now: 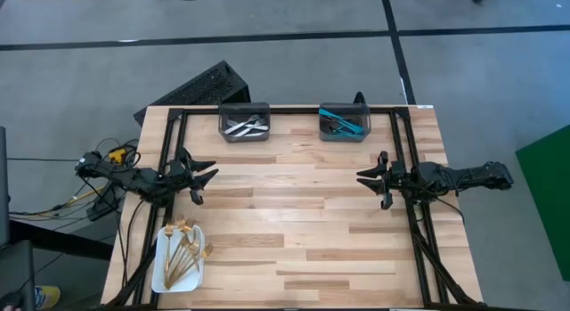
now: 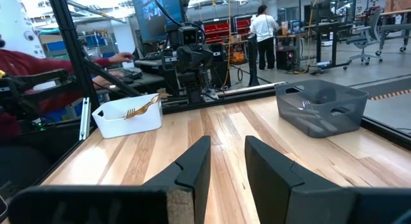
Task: Sort silverware by color (type)
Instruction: Return to Home Position
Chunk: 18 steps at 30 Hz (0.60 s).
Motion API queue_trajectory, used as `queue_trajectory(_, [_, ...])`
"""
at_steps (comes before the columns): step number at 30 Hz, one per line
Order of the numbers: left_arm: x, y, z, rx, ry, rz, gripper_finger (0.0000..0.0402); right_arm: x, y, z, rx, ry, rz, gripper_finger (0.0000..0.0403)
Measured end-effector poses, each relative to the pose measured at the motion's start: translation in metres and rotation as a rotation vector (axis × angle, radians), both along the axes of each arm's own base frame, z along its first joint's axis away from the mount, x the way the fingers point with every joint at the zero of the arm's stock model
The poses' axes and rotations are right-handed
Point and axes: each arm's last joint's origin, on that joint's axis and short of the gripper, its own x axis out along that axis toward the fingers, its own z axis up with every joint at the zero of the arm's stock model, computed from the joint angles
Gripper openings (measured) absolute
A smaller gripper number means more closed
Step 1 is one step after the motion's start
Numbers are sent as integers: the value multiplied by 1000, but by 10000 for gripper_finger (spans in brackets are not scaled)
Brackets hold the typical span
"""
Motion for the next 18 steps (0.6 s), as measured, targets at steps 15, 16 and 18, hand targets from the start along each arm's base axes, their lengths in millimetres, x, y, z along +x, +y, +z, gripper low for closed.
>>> queue_trajectory(15, [0,0,0,0,0,0,121,0,0,0,0,0,1,121])
queue_trajectory(16, [0,0,0,0,0,0,121,0,0,0,0,0,1,121])
queue_trajectory(18, [0,0,0,0,0,0,121,0,0,0,0,0,1,121])
